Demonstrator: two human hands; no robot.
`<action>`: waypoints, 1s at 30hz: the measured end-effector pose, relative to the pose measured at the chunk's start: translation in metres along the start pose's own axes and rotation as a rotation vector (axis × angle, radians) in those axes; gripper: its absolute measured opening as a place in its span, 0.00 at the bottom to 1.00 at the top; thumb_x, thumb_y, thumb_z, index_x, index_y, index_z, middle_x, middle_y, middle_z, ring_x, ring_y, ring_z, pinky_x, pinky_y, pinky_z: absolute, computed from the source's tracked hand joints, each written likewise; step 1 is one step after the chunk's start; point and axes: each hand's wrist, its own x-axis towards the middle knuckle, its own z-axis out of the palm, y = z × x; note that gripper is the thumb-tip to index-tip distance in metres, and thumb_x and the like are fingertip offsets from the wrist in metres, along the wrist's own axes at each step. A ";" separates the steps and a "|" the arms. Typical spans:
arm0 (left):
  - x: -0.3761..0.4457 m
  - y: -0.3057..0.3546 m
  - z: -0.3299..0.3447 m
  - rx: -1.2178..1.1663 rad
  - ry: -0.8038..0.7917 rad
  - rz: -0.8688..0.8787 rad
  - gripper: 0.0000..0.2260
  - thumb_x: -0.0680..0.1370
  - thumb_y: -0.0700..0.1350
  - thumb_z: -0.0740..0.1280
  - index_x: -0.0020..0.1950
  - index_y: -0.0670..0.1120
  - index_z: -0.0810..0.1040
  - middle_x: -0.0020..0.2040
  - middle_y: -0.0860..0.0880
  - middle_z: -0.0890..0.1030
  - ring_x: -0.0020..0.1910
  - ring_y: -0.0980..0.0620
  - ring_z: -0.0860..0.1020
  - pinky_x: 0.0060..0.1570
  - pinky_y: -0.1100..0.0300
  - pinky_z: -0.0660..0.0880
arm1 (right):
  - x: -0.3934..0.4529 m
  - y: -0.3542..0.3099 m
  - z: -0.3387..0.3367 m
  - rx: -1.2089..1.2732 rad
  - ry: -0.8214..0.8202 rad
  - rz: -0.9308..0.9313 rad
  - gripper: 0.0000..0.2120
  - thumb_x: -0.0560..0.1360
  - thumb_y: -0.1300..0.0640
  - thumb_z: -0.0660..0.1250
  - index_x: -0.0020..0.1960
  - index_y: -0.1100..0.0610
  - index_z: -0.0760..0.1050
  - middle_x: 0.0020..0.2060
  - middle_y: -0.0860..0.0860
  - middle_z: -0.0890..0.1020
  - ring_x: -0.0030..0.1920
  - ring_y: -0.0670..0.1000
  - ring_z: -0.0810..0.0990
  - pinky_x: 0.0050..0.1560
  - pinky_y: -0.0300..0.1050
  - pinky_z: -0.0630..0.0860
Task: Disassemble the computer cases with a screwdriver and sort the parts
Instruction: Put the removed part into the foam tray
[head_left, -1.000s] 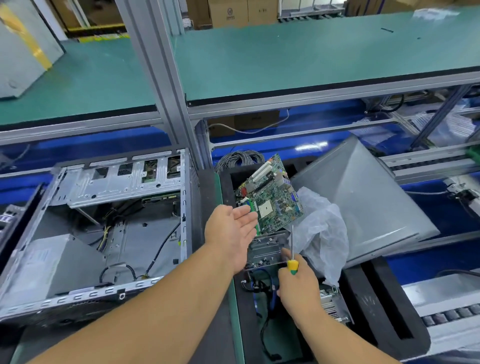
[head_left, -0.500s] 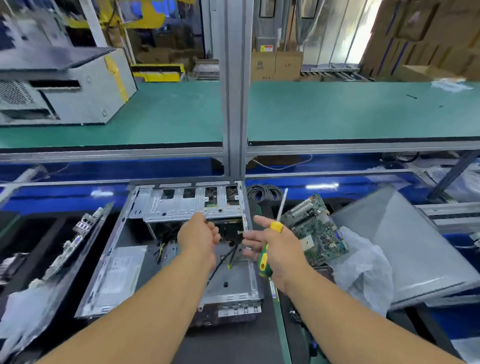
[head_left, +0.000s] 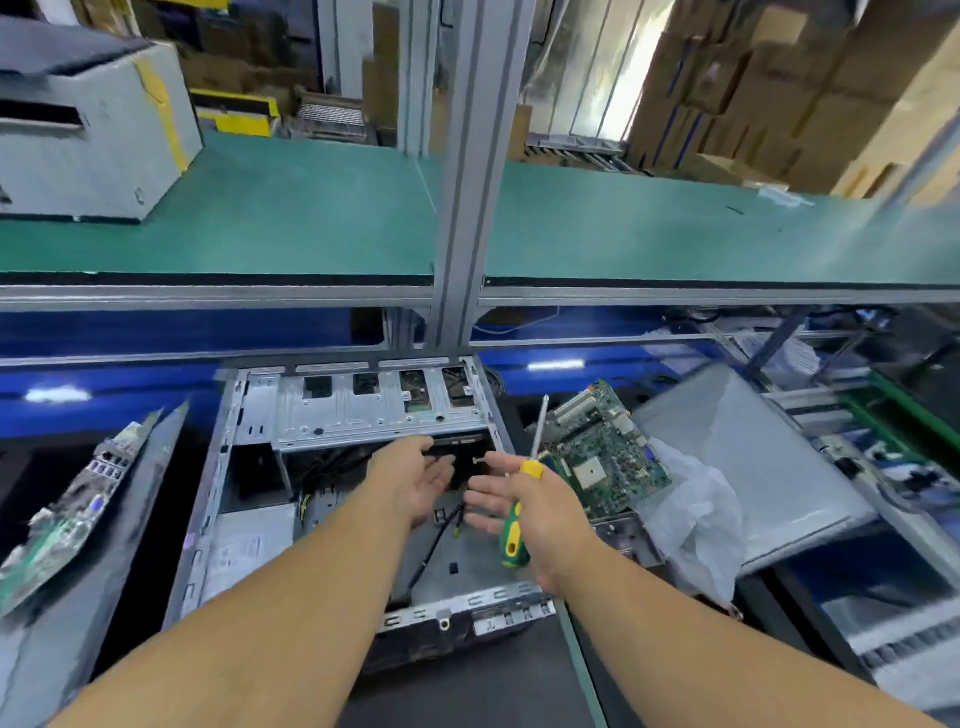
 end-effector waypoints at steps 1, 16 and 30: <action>0.003 0.001 0.000 -0.010 0.005 0.009 0.14 0.85 0.38 0.63 0.68 0.33 0.71 0.66 0.33 0.77 0.54 0.41 0.81 0.48 0.53 0.80 | 0.000 0.001 -0.001 0.027 0.014 0.002 0.14 0.81 0.67 0.60 0.64 0.59 0.78 0.52 0.64 0.85 0.51 0.63 0.86 0.48 0.58 0.85; -0.024 -0.013 -0.026 0.184 -0.134 -0.066 0.08 0.83 0.31 0.63 0.62 0.32 0.74 0.54 0.33 0.80 0.45 0.38 0.81 0.29 0.54 0.83 | -0.017 0.008 -0.006 -0.066 0.081 -0.056 0.15 0.76 0.70 0.62 0.58 0.58 0.79 0.42 0.62 0.86 0.38 0.58 0.84 0.42 0.52 0.83; -0.113 0.006 -0.050 0.378 -0.157 -0.005 0.07 0.83 0.35 0.64 0.58 0.32 0.75 0.44 0.33 0.84 0.39 0.38 0.84 0.33 0.53 0.84 | -0.041 -0.024 -0.001 -0.770 -0.095 -0.381 0.19 0.69 0.61 0.67 0.53 0.40 0.79 0.47 0.58 0.81 0.34 0.51 0.74 0.30 0.43 0.71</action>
